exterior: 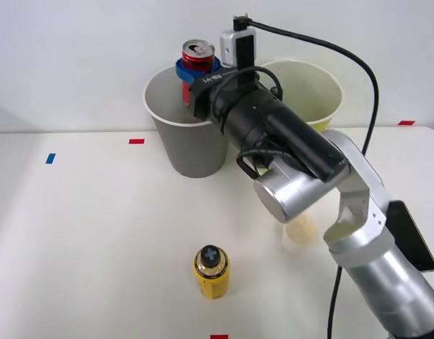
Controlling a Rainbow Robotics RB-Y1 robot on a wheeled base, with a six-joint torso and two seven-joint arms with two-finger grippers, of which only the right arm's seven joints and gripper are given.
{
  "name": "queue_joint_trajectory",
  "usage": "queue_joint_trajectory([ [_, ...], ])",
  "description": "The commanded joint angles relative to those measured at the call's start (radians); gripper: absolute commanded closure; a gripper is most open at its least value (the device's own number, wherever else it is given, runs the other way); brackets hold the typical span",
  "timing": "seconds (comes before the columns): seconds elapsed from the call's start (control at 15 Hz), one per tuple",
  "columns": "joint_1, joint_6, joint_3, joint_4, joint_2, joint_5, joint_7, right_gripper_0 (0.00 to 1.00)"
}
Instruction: Put cans in the gray bin, plastic bottles in the light green bin
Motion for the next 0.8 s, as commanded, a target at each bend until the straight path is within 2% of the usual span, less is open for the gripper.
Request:
queue_joint_trajectory([
  [0.07,-0.132,-0.014,-0.014,0.165,0.026,-0.002,-0.018,1.0],
  [0.33,-0.207,-0.079,-0.014,0.311,0.043,-0.004,-0.025,1.0],
  [0.47,-0.215,-0.086,-0.014,0.323,0.042,-0.004,-0.03,1.0],
  [0.53,-0.215,-0.086,-0.014,0.323,0.037,-0.004,-0.033,0.93],
  [0.6,-0.215,-0.086,-0.012,0.323,0.032,-0.004,-0.038,0.44],
  [0.67,-0.213,-0.086,-0.014,0.323,0.032,-0.004,-0.039,0.0],
  [0.8,-0.215,-0.091,-0.011,0.323,0.026,-0.005,-0.045,0.0],
])
